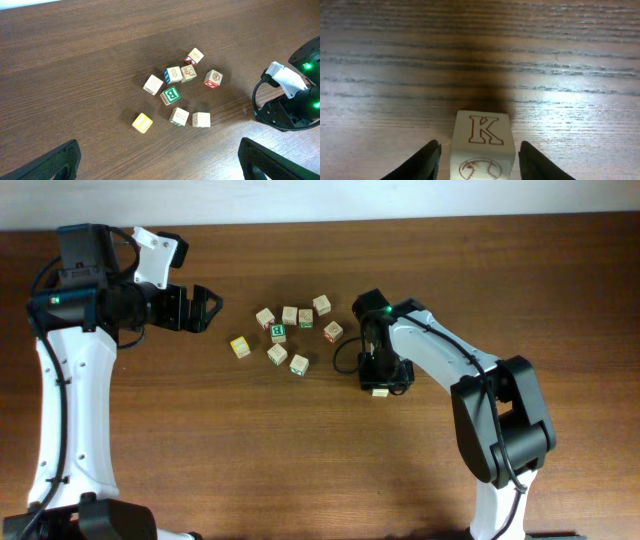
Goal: Rotate 5 blocks
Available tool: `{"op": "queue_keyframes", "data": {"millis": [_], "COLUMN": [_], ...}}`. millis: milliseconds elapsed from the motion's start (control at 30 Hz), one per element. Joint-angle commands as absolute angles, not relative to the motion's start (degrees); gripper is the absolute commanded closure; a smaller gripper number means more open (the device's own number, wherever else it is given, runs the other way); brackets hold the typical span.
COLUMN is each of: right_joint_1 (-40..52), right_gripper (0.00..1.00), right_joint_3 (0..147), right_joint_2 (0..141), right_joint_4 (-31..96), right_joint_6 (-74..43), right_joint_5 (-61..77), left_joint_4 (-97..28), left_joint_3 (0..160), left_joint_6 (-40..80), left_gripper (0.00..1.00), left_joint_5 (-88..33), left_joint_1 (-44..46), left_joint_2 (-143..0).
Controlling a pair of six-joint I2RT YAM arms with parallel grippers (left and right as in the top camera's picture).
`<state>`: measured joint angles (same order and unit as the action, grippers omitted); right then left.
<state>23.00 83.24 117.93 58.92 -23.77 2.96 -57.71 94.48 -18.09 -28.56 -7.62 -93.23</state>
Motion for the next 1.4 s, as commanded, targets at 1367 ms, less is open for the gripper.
{"op": "queue_keyframes", "data": {"millis": [1367], "right_joint_1": [25.56], "right_gripper": [0.72], "right_joint_3": [111.26], "right_joint_2": [126.26], "right_joint_4": [73.10], "right_joint_6": [-27.49], "right_joint_5": [10.50], "left_joint_4": [-57.78], "left_joint_3": [95.83], "left_joint_6": [-18.94], "left_gripper": [0.01], "left_joint_5": [-29.56], "left_joint_1": [-7.66], "left_joint_2": [-93.32]}}
